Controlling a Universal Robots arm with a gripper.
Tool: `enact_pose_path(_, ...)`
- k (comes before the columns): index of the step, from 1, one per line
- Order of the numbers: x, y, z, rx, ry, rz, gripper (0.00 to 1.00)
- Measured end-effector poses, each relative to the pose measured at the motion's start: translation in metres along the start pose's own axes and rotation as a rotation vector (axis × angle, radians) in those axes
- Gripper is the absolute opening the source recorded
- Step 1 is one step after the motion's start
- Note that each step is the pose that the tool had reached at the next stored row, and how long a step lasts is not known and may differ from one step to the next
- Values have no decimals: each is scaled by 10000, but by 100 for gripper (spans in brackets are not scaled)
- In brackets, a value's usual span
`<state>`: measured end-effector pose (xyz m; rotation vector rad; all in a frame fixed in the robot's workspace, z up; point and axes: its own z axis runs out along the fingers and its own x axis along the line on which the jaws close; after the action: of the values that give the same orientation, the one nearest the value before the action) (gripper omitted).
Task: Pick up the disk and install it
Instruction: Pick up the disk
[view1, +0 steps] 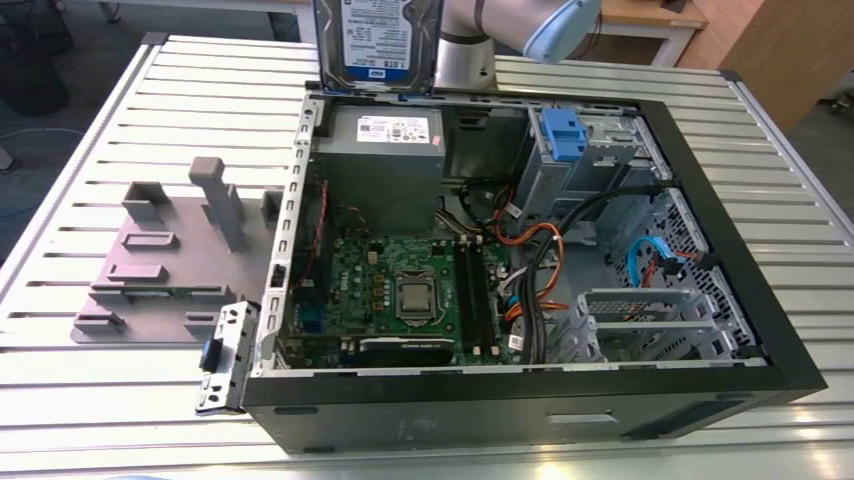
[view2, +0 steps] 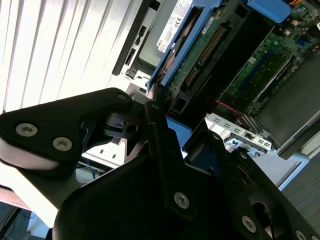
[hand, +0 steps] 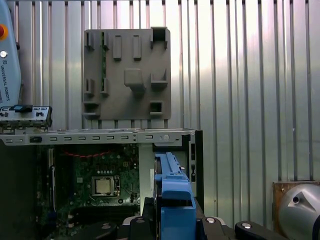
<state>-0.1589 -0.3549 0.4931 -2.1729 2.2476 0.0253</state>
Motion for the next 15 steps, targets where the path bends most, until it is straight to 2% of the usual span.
enact_pose_path(15,-1,-46,1,0,0,0,36)
